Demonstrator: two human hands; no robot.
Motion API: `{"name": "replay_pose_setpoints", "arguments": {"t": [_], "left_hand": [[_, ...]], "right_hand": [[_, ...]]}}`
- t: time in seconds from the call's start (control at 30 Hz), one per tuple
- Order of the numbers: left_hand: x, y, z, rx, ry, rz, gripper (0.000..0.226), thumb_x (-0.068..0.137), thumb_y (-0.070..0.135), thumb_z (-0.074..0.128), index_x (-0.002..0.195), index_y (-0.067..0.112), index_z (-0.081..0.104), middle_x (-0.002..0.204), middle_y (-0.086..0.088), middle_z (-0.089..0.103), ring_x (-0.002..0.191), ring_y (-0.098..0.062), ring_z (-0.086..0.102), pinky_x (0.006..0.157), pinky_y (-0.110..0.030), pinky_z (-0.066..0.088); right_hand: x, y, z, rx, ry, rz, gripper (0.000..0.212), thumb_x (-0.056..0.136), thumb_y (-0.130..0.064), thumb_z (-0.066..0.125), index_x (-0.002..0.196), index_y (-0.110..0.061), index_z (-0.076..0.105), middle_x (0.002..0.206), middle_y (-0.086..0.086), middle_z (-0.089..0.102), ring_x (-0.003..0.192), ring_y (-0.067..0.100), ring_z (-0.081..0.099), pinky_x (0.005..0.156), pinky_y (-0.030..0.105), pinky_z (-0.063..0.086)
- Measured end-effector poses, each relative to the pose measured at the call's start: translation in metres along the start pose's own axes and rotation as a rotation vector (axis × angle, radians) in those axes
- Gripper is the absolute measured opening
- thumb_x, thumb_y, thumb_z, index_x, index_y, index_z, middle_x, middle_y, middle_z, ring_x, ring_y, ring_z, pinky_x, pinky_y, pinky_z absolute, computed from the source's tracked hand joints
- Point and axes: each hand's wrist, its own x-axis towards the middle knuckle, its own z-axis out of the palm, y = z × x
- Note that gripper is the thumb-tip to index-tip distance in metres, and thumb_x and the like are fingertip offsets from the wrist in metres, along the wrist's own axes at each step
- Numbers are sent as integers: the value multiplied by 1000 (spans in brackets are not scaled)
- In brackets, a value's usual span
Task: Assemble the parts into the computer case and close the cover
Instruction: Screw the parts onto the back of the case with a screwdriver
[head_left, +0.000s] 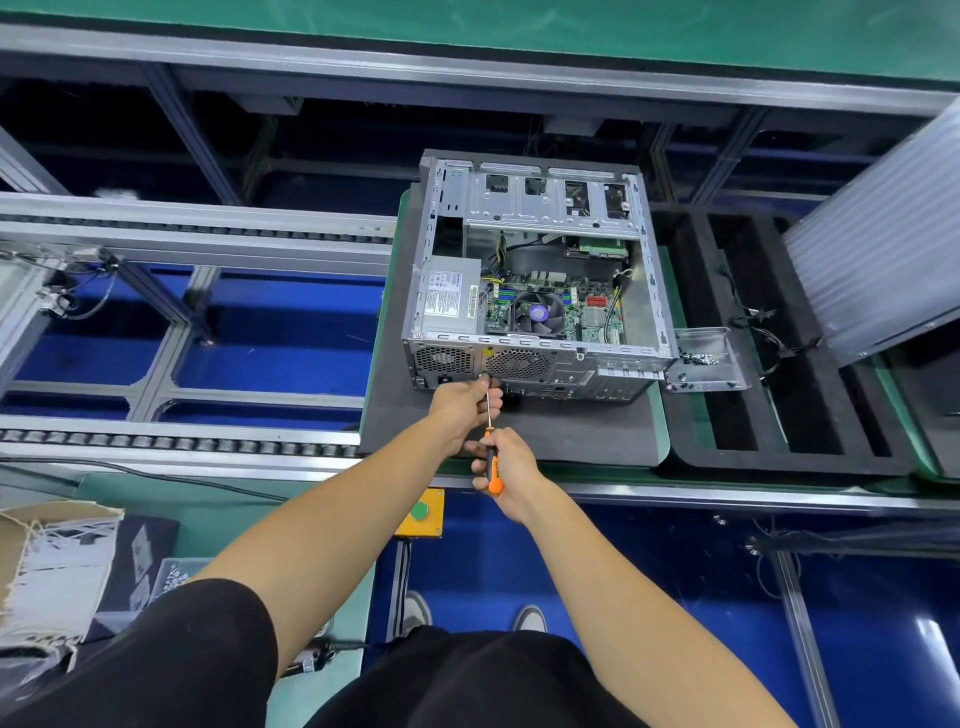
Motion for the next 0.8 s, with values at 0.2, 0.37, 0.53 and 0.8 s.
{"name": "replay_pose_setpoints", "arguments": {"t": [0.2,0.37,0.53,0.8], "left_hand": [[-7,5,-3,4,-53,-9,31,104,21,56,113,-5,67,81,-11,68,64,-15,67,58,-24,59],[-16,-1,-14,30,-147,-26,24,105,19,54,113,2,69,91,-12,74,73,-17,73,61,-25,60],[-17,-1,-20,151,-111,18,13,101,18,61,105,14,73,93,-7,78,81,-14,76,61,-34,62],[-13,-1,-16,186,-46,79,14,97,15,68,105,5,74,81,-8,75,66,-14,70,58,-26,57]], "right_hand": [[2,3,6,-15,8,-26,16,96,-1,43,95,-10,56,84,6,62,50,8,48,38,20,30],[2,7,9,64,77,-35,13,98,-4,53,90,-6,63,75,5,70,50,8,56,36,19,32],[-2,6,6,121,56,19,17,99,-19,52,88,-12,64,80,7,77,52,15,65,39,18,33],[4,13,6,-42,178,-89,19,99,-16,56,86,-6,65,69,6,71,45,10,55,39,21,37]]}}
